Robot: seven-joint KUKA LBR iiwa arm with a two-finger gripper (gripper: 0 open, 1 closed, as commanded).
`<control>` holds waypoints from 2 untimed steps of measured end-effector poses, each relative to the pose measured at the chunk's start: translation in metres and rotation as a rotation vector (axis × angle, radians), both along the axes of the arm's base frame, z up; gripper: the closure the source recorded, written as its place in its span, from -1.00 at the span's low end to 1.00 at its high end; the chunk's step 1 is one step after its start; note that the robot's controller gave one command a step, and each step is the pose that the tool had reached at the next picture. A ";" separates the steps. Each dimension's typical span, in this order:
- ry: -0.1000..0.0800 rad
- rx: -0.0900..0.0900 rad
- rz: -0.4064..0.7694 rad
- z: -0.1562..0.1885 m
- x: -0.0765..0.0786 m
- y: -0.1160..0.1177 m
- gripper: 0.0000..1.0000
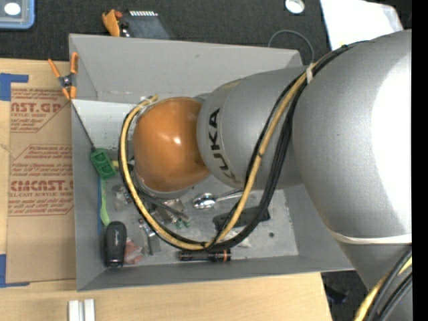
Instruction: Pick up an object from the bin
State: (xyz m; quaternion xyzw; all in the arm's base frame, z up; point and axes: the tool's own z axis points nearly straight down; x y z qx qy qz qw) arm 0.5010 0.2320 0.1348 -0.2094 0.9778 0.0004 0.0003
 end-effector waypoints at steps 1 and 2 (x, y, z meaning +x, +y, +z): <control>-0.002 0.002 0.385 -0.018 -0.001 0.011 -1.00; -0.011 0.001 0.601 -0.065 -0.014 0.010 -1.00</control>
Offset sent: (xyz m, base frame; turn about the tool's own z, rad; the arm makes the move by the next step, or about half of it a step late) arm -0.0154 0.0122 -0.0648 -0.6065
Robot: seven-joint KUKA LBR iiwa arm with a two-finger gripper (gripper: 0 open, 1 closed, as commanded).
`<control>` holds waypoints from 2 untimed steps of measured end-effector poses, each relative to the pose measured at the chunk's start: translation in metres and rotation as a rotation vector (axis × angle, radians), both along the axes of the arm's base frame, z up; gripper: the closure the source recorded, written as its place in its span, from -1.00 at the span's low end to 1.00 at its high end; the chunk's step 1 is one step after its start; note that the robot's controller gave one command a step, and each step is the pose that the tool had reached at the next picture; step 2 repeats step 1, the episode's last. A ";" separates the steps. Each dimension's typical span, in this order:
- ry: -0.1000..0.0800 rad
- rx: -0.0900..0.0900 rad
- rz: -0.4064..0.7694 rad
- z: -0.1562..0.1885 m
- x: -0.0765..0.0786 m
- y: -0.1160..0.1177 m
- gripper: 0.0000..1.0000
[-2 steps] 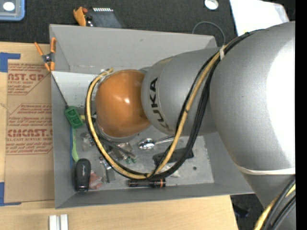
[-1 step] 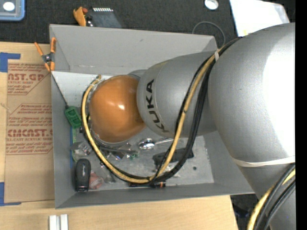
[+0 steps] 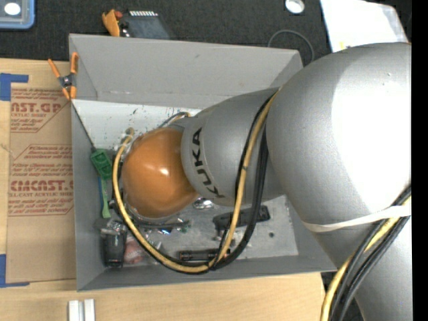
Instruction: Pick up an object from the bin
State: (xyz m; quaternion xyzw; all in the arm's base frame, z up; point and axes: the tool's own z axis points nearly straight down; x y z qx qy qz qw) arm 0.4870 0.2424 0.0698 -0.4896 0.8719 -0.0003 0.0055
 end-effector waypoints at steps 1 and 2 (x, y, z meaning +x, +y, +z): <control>-0.037 0.011 0.404 0.007 0.005 0.004 1.00; -0.037 0.011 0.404 0.007 0.005 0.004 1.00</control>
Offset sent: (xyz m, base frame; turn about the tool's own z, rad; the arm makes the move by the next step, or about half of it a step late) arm 0.0000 0.0000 0.0000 0.0000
